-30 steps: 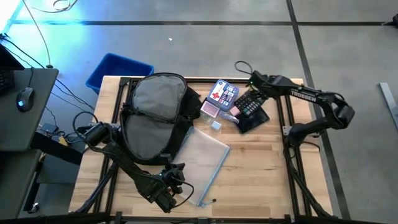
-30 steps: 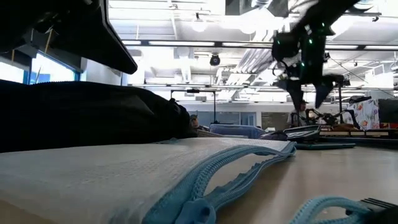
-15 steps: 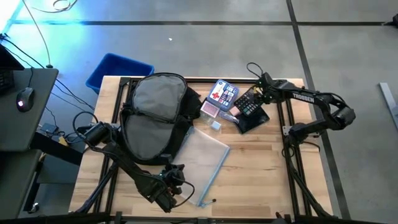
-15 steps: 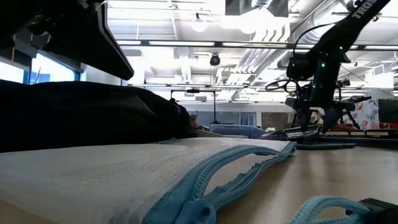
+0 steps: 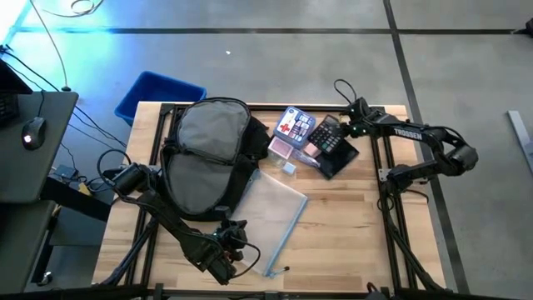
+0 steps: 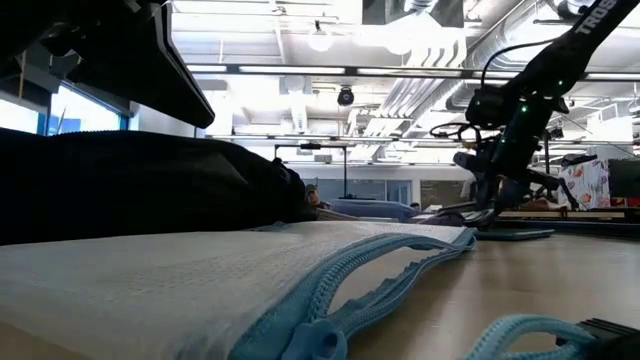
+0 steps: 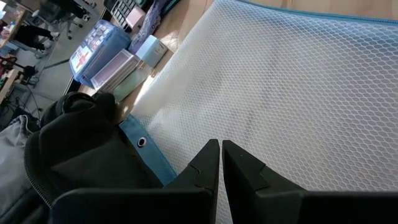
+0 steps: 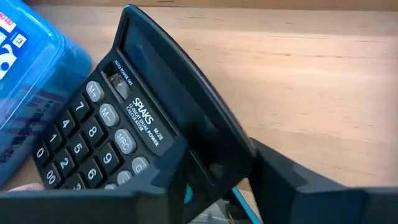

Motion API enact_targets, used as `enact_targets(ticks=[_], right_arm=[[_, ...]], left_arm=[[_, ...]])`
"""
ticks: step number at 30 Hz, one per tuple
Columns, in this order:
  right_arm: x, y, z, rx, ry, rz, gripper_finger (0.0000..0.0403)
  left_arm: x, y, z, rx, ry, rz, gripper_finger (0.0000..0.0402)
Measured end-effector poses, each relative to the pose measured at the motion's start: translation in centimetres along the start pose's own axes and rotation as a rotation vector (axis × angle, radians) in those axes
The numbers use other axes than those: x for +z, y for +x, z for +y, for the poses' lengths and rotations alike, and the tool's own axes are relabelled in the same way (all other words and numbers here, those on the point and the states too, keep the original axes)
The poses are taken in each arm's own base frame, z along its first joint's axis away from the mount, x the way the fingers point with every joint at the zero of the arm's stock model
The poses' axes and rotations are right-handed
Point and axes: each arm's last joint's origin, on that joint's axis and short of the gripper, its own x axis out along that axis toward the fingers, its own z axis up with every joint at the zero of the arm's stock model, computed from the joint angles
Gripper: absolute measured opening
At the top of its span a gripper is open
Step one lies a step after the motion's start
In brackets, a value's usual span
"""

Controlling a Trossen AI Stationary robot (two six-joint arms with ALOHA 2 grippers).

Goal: Unpack backpack
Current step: Put the black calculator into the white zip bag

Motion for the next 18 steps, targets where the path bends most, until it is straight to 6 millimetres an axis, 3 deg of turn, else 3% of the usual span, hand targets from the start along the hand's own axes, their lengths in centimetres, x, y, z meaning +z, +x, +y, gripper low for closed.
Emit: enact_targets(ticks=[5,10,18], right_arm=[[-0.1,-1.5,-0.1,-0.005,-0.011,-0.051,0.0046],[0.0,-5.4,-0.3,0.069,0.007,-0.191,0.0017],[-3.2,-10.7,-0.8,0.172,-0.029,-0.24,0.0002]], left_arm=[[0.0,0.0,0.0,0.0,0.0,0.0,0.0],[0.0,0.0,0.0,0.001,-0.001,0.0,0.0],[0.0,0.1,0.1,0.005,-0.001,-0.002,0.0]])
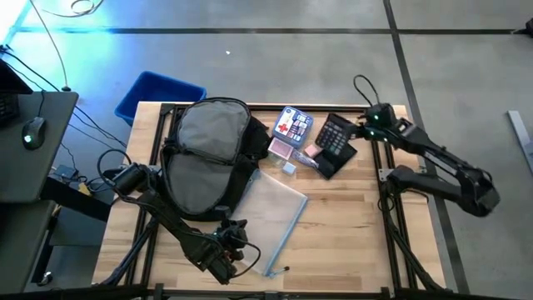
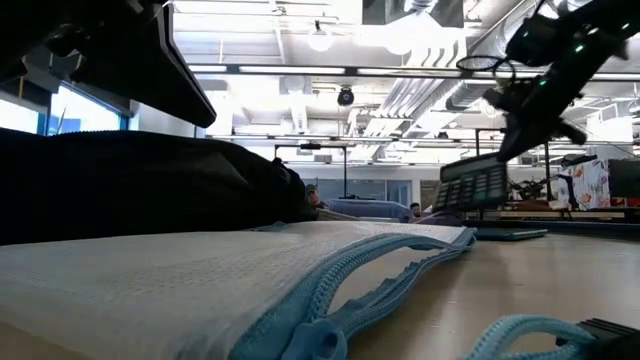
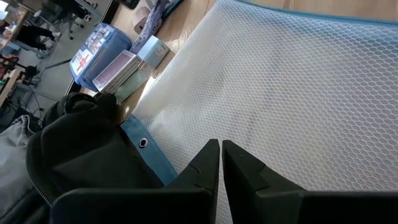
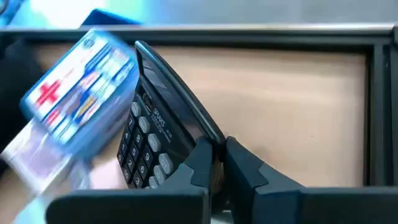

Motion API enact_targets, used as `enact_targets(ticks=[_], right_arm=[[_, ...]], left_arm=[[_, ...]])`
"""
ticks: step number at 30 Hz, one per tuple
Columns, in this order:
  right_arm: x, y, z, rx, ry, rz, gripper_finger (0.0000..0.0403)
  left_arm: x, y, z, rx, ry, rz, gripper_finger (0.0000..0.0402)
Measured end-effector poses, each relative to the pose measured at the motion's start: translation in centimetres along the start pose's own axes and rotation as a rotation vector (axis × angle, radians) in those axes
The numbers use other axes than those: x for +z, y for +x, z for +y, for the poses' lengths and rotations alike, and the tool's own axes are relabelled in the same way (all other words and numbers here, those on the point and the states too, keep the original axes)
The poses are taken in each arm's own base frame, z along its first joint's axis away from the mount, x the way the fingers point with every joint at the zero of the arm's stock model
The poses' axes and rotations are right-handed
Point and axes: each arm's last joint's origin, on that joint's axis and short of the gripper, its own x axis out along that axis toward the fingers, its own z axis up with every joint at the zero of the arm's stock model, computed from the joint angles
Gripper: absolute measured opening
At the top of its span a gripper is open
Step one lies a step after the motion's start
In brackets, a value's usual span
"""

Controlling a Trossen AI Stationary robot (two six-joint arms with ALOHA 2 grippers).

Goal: Unpack backpack
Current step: Put the black calculator into the white zip bag

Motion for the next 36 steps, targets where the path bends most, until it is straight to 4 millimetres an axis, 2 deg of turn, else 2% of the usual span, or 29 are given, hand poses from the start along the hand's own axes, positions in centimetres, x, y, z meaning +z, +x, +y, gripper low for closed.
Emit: enact_targets(ticks=[7,11,14,18,22,25,28,31,36], right_arm=[[-3.9,-2.7,0.2,0.026,-0.064,0.214,0.0001],[-6.0,-3.9,0.9,0.128,-0.118,0.354,0.0],[-8.1,-3.9,1.3,0.235,-0.116,0.424,0.0],[-11.5,-2.6,2.0,0.403,-0.118,0.499,0.0],[-14.9,-1.6,3.7,0.673,-0.086,0.497,0.0],[-17.3,-1.4,4.1,0.801,-0.065,0.469,0.0],[-19.1,-1.7,4.0,0.83,-0.072,0.42,0.0],[-20.5,-2.5,3.9,0.838,-0.106,0.385,0.0],[-22.3,-3.6,4.0,0.806,-0.155,0.261,0.0]], left_arm=[[0.0,0.1,0.1,0.002,-0.002,0.003,0.0],[0.0,0.1,0.1,-0.001,-0.002,0.006,0.0],[0.0,0.1,0.1,-0.002,-0.002,0.006,0.0],[0.0,0.1,0.0,-0.002,-0.003,0.007,0.0],[0.1,0.1,0.0,-0.005,-0.015,0.005,0.0],[0.2,0.1,-0.1,-0.014,-0.033,-0.004,0.0],[0.8,0.1,-0.7,-0.067,-0.04,-0.034,0.0],[2.3,0.1,-1.7,-0.202,-0.019,-0.09,0.0009],[5.0,1.0,-3.3,-0.479,0.037,-0.242,0.0056]])
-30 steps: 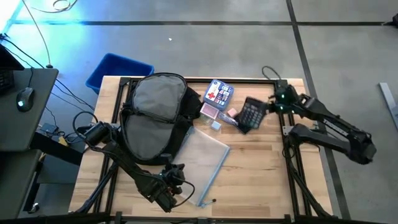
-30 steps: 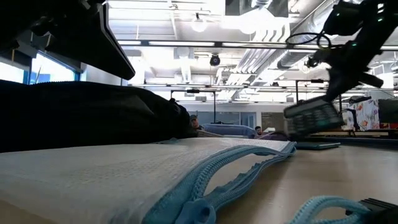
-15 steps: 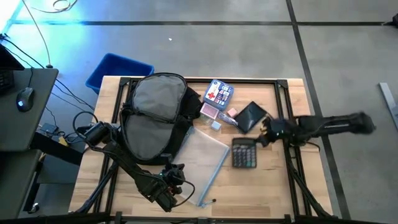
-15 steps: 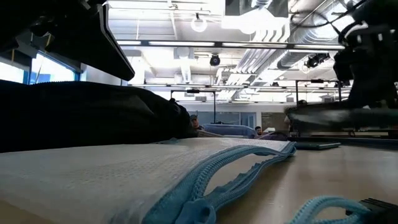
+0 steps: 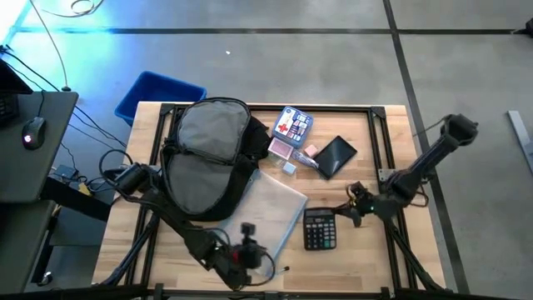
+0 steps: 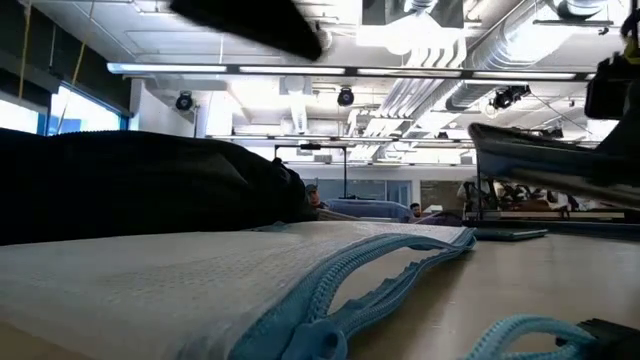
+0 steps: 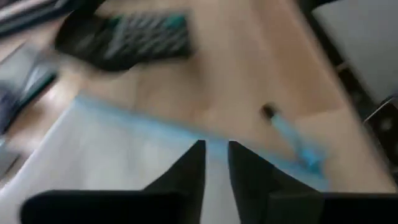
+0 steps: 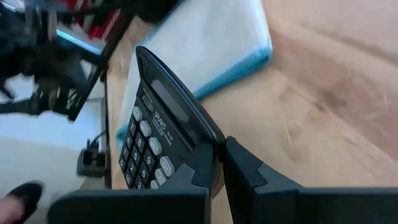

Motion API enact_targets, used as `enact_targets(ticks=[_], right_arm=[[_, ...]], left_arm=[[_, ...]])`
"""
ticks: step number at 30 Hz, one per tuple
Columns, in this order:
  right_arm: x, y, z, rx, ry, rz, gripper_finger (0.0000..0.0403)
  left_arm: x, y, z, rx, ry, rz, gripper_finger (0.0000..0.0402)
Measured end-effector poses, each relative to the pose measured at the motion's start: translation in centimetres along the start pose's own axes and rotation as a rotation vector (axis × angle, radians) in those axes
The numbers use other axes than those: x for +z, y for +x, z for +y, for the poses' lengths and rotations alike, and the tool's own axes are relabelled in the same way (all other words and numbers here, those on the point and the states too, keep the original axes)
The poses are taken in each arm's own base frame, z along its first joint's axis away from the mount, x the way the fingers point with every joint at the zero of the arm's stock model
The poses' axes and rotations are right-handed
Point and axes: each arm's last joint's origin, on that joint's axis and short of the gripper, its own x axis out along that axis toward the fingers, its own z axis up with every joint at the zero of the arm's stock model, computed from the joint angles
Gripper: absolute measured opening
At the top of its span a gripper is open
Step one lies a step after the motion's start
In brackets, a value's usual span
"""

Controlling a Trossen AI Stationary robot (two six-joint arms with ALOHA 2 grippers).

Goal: Unpack backpack
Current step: Put the black calculator into the white zip bag

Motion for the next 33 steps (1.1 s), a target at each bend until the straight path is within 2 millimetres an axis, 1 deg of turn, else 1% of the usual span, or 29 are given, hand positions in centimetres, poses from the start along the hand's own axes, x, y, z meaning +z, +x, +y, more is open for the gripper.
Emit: enact_targets(ticks=[2,4,6,8,10,14,18,22,26,30,33], right_arm=[[-0.5,0.1,0.2,-0.028,-0.039,-0.046,0.0],[-1.0,0.3,0.5,-0.043,-0.069,-0.08,0.0],[-1.5,0.7,1.1,-0.05,-0.085,-0.107,0.0],[-2.0,1.1,1.5,-0.068,-0.113,-0.101,0.0],[-2.5,1.6,1.9,-0.085,-0.139,-0.087,0.0],[-3.6,2.4,3.2,-0.096,-0.17,-0.06,0.0],[-4.7,2.9,4.1,-0.101,-0.2,-0.041,0.0],[-5.4,3.2,4.5,-0.103,-0.194,-0.02,0.0],[-5.7,3.5,4.2,-0.119,-0.17,0.0,0.0],[-5.6,3.9,3.9,-0.144,-0.173,0.017,0.0009],[-5.4,4.2,3.8,-0.16,-0.242,0.03,0.0036]], left_arm=[[0.2,1.4,-0.1,-0.052,0.028,-0.049,0.0083],[-0.1,3.0,-0.1,-0.1,0.031,-0.07,0.0111],[-0.3,4.6,0.0,-0.11,0.04,-0.059,0.014],[-0.6,5.9,0.0,-0.068,0.058,-0.025,0.0166],[-0.8,6.7,0.1,-0.015,0.075,0.013,0.0186],[-0.8,7.7,0.0,0.054,0.083,0.106,0.0209],[-1.0,7.9,-0.1,0.107,0.112,0.256,0.021],[-0.7,7.6,0.0,0.114,0.052,0.354,0.0205],[-0.5,7.2,0.2,0.109,-0.011,0.409,0.0197],[-0.4,6.9,0.3,0.088,-0.054,0.455,0.0176],[-0.5,6.8,0.4,0.078,-0.081,0.486,0.0148]])
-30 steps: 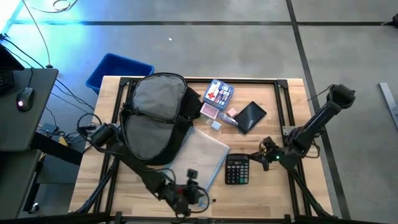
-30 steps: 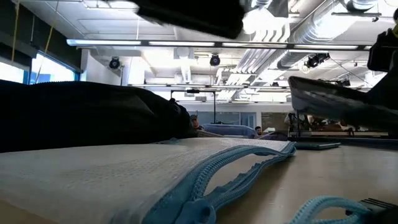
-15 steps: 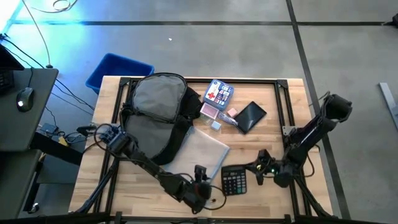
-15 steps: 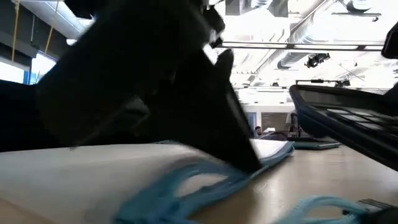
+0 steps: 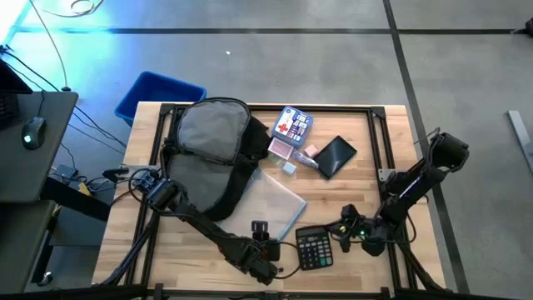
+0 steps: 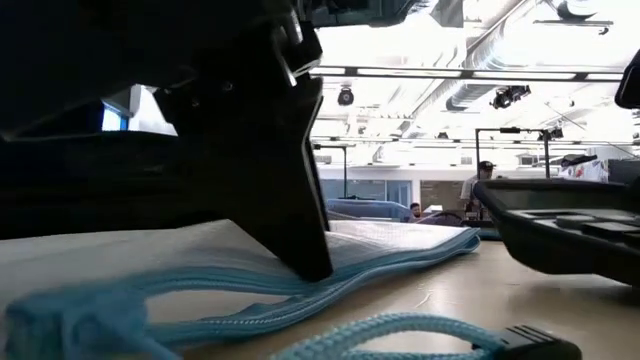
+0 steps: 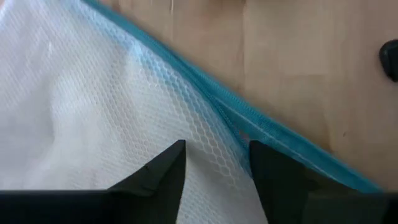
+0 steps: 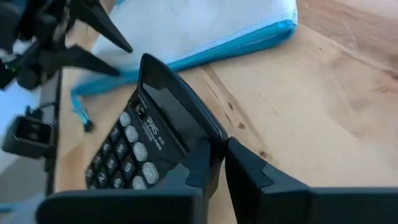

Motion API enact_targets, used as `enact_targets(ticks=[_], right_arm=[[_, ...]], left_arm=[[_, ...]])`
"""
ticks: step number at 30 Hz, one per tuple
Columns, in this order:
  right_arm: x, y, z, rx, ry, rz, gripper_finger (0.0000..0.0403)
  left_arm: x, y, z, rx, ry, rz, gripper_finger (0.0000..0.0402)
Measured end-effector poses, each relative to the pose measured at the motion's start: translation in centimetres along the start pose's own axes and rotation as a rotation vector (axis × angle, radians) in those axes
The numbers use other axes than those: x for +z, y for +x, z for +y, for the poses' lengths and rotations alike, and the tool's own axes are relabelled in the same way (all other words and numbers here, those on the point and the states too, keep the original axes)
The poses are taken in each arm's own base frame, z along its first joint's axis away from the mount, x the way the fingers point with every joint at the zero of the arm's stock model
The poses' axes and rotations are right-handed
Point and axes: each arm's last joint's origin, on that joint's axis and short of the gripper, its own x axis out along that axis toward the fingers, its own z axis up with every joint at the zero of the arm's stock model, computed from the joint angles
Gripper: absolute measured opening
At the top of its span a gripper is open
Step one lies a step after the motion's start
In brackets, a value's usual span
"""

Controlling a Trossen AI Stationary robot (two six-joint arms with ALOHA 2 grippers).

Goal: Unpack backpack
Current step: Put the black calculator into the white zip bag

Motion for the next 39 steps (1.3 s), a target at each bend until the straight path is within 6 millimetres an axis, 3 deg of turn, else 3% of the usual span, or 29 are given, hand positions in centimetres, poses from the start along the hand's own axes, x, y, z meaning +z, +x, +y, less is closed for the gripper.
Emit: enact_targets(ticks=[7,11,14,29,39], right_arm=[[1.1,1.3,-0.9,-0.055,-0.018,0.107,0.0178],[1.6,1.8,-1.1,-0.067,-0.003,0.136,0.0262],[1.9,2.0,-1.1,-0.062,0.017,0.127,0.0296],[2.7,2.2,0.4,0.074,-0.005,0.064,0.0307],[1.3,4.5,0.1,0.1,-0.053,0.095,0.029]], left_arm=[[-0.2,-0.2,-0.2,-0.009,-0.007,0.011,0.0094],[-0.3,-0.2,-0.3,-0.011,-0.005,0.011,0.0084],[-0.3,-0.3,-0.4,-0.012,-0.003,0.01,0.0083],[-0.4,-0.4,-0.7,-0.014,0.013,0.008,0.0083],[-0.5,-0.5,-0.7,-0.014,0.014,0.009,0.0083]])
